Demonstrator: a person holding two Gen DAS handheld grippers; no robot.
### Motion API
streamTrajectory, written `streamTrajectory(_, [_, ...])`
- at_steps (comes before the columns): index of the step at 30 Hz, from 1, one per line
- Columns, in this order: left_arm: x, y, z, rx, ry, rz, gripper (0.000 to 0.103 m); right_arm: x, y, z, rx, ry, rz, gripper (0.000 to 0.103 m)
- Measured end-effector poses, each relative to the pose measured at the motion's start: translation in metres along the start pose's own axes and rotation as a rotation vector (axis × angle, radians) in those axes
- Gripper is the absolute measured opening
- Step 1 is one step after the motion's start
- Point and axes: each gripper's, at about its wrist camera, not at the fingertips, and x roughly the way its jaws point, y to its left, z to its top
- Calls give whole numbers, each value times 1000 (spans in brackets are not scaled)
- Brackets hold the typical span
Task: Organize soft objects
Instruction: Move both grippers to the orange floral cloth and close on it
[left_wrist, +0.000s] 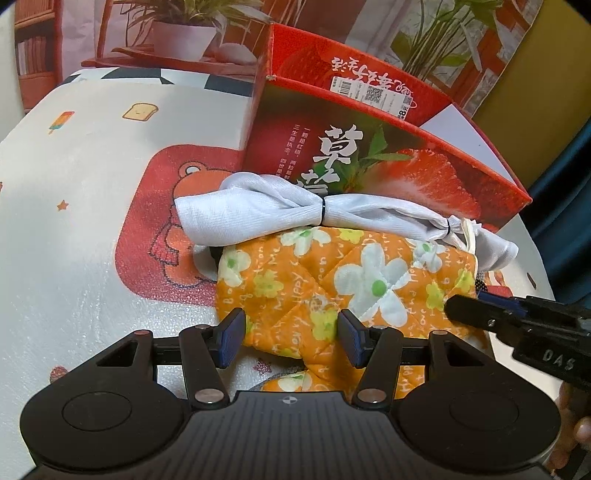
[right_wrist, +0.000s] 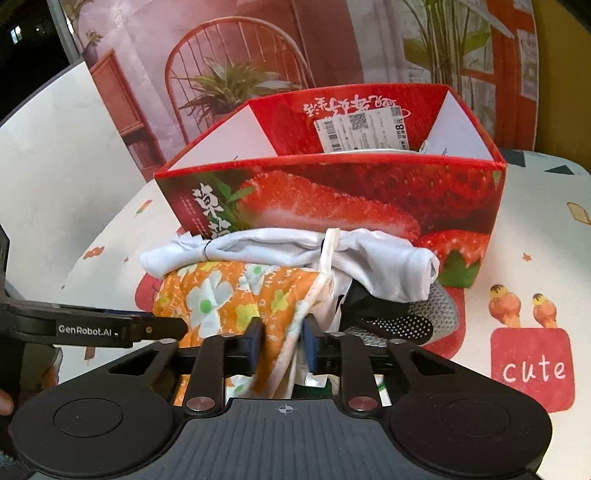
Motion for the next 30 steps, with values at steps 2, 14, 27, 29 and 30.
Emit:
streamTrajectory(2, [-2,3,1,-6,-9,-4,58,2,2,-2,-27,0,-11,16])
streamTrajectory(14, [4,32,8,-176,-24,-49,57,8,0,-6,-38,10,-18,17])
streamTrajectory(27, [21,46,4,-267,-13,-131,56,9,-3,-8,-37,5,-11,17])
streamTrajectory(29, [16,43,4,-247,-27,-132,53,9,-2,-8,-35,6,-11,17])
streamTrajectory(30, [12,40,4,-234,-36,-131,49,9,-3,-8,-31,7,-11,17])
